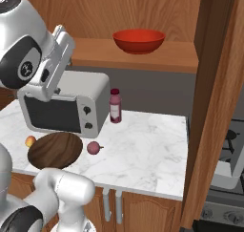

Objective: Pick both bowls and place them on the counter. Then place the mango in one bowl and place the onion in the other bowl.

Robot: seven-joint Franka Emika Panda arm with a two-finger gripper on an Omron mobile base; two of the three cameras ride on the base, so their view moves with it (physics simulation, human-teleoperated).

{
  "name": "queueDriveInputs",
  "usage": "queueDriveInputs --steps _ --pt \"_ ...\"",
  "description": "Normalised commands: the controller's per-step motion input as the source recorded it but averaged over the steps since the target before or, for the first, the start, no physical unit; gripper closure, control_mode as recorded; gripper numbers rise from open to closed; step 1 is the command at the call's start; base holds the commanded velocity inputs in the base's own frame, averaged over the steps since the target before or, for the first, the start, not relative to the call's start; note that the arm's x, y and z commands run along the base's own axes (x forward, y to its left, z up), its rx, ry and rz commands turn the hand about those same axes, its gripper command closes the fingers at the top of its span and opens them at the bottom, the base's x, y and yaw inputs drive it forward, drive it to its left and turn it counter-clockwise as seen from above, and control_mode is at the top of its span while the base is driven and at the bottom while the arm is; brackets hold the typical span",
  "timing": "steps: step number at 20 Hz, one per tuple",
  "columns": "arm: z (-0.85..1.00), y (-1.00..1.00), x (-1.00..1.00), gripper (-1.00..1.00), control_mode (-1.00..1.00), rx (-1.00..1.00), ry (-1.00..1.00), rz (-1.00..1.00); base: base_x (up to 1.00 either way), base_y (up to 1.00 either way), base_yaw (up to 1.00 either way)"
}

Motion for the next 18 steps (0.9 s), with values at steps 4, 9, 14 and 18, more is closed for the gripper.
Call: queueDriveInputs --steps 4,9,14,18 --pt "0.12 -0.52 0.02 -1.00 -1.00 0.00 -0.09 0.00 0.00 0.00 0.00" --pt "0.04 -0.49 0.04 -1.00 -1.00 0.00 -0.15 0.00 0.00 0.00 0.00" --pt "0.14 -0.40 0.17 -1.00 -1.00 0.00 -0.11 0.00 0.00 0.00 0.00" --pt "0.22 -0.36 0.26 -1.00 -1.00 0.00 -0.05 0.00 0.00 0.00 0.00"
